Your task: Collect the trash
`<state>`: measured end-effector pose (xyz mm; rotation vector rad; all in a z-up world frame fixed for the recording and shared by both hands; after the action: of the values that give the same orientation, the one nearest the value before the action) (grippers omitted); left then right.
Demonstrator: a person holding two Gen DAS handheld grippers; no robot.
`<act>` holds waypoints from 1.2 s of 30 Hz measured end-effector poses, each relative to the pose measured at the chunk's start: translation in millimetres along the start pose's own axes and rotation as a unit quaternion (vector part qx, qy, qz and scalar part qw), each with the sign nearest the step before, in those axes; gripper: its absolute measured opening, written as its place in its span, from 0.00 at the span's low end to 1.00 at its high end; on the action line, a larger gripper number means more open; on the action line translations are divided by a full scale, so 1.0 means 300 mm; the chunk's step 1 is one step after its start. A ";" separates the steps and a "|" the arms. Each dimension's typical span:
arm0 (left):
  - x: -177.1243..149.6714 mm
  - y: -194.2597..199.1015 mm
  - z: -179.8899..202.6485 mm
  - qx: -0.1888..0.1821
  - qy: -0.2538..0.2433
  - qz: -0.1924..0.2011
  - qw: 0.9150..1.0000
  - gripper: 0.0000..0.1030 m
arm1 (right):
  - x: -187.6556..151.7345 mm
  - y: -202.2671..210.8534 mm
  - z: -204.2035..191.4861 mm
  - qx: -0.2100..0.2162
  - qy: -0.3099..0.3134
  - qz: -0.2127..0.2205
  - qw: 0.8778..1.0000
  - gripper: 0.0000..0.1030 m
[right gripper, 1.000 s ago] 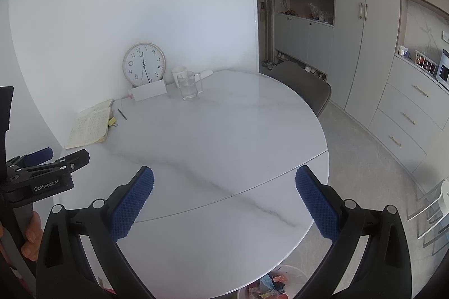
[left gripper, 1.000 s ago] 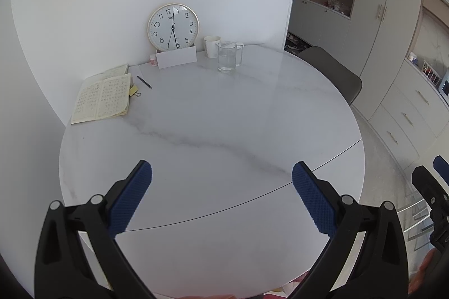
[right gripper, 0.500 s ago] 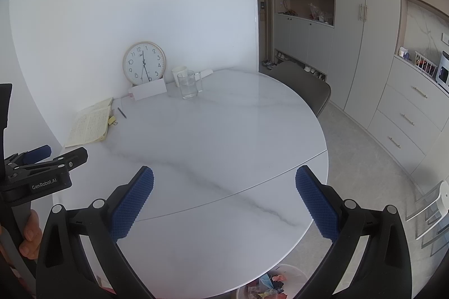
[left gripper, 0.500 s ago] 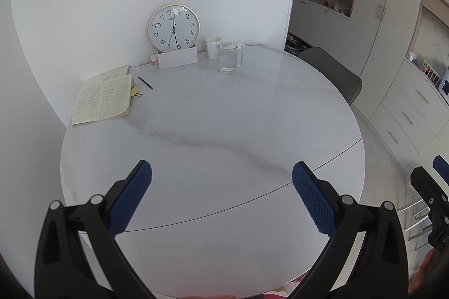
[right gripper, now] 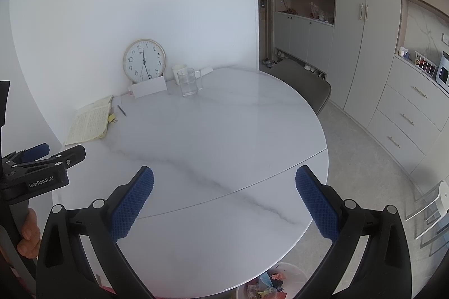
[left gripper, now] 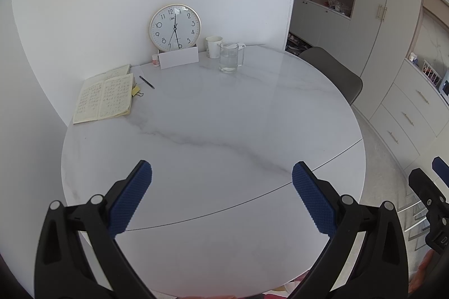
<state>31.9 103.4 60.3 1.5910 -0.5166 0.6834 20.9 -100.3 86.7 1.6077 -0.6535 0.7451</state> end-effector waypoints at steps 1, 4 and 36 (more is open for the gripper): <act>0.000 -0.001 -0.001 0.000 0.000 0.000 1.000 0.93 | 0.000 -0.002 -0.002 0.000 0.000 0.000 1.000 0.98; 0.003 0.000 -0.001 -0.002 -0.001 -0.001 1.000 0.93 | 0.001 -0.002 -0.002 0.000 0.000 0.000 1.000 0.98; 0.006 -0.037 -0.003 -0.002 0.009 -0.011 1.000 0.93 | -0.014 -0.011 0.028 0.001 -0.001 -0.006 1.000 0.98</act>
<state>40.5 105.9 53.6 1.5831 -0.4856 0.6796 21.5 -108.1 80.4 1.6141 -0.6440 0.7357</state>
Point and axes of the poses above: each gripper's, at about its wrist camera, not at the fingertips, and y roughly against the way its jaws point, z to its right, x to its top, the point moved 5 cm from there along -y, roughly the way its jaws point, and after that the axes turned 5 degrees about x, right-handed, at the moved point
